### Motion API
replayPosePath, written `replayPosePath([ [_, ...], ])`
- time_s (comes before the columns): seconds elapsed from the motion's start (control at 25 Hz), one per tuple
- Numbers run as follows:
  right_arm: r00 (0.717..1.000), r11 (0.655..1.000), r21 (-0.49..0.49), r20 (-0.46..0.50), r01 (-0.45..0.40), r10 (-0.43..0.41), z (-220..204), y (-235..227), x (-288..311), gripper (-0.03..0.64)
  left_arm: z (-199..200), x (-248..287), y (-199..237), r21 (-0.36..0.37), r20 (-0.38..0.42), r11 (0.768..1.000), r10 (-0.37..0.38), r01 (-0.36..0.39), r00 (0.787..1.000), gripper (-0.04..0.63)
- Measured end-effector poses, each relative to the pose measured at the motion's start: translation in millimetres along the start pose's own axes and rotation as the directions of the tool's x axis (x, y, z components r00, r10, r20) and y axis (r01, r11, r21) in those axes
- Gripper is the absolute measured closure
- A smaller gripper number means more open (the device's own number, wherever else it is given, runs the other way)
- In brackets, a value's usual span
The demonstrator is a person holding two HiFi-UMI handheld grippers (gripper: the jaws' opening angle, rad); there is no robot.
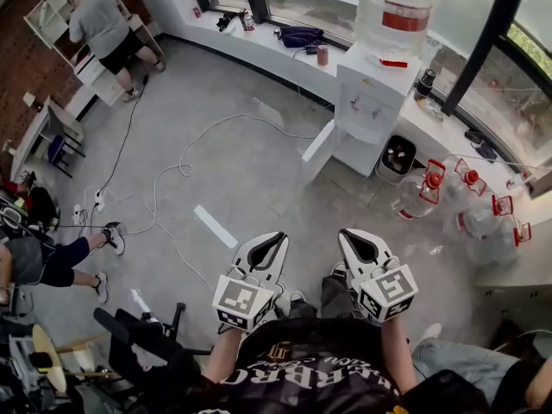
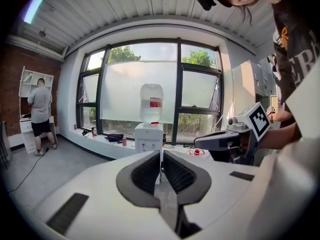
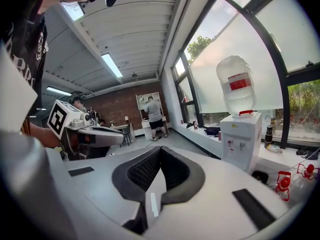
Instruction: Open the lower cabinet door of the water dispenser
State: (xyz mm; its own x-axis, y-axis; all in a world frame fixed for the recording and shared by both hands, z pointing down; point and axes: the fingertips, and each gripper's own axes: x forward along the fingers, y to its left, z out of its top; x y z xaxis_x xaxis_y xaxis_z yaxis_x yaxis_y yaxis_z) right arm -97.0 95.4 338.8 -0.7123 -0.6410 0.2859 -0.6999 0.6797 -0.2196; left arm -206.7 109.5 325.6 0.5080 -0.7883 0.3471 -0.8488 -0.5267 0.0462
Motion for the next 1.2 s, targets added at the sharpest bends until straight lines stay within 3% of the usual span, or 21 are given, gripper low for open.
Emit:
replayPosePath([
  [0.52, 1.000, 0.990, -0.141, -0.001, -0.009, 0.009, 1, 77, -16, 0.606, -7, -66, -31, 0.044, 0.078, 0.995, -0.092, 0.089, 0.993, 0.569],
  [1.2, 1.000, 0.977, -0.211, -0.030, -0.008, 0.002, 4, 96, -17, 0.606, -9, -91, -24, 0.031, 0.111, 0.995, -0.096, 0.093, 0.989, 0.569],
])
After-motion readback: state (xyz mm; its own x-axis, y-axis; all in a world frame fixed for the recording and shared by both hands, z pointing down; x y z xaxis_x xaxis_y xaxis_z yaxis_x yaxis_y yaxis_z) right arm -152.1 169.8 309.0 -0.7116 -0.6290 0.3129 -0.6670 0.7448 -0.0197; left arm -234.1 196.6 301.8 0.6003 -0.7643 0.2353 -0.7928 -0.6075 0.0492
